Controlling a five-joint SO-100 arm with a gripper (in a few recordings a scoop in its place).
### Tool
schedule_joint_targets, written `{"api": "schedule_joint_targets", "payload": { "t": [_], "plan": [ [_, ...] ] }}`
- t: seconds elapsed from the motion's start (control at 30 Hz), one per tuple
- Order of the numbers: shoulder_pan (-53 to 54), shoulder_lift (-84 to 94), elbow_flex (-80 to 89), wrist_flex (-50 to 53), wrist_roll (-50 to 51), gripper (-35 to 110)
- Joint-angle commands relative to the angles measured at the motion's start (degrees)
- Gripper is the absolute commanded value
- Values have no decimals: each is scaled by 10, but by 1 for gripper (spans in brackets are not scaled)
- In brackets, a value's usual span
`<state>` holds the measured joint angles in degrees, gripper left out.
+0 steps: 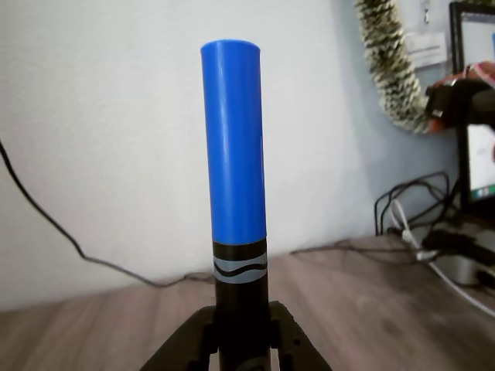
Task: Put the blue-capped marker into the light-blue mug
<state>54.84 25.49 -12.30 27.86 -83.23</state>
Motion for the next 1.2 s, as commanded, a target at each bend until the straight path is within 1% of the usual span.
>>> {"api": "schedule_joint_targets", "payload": {
  "t": [0.0, 0.17, 0.4, 0.5, 0.7, 0.87, 1.03, 1.17],
  "plan": [
    [-15, 54, -15, 75, 22, 0],
    [-41, 142, -15, 277, 61, 0],
    [-63, 229, -15, 439, 87, 0],
    [-72, 257, -15, 502, 86, 0],
    [-94, 301, -15, 658, 81, 0],
    [-114, 322, -15, 744, 79, 0],
    [-136, 348, -15, 750, 112, 0],
    [-159, 388, -15, 747, 115, 0]
  ]
}}
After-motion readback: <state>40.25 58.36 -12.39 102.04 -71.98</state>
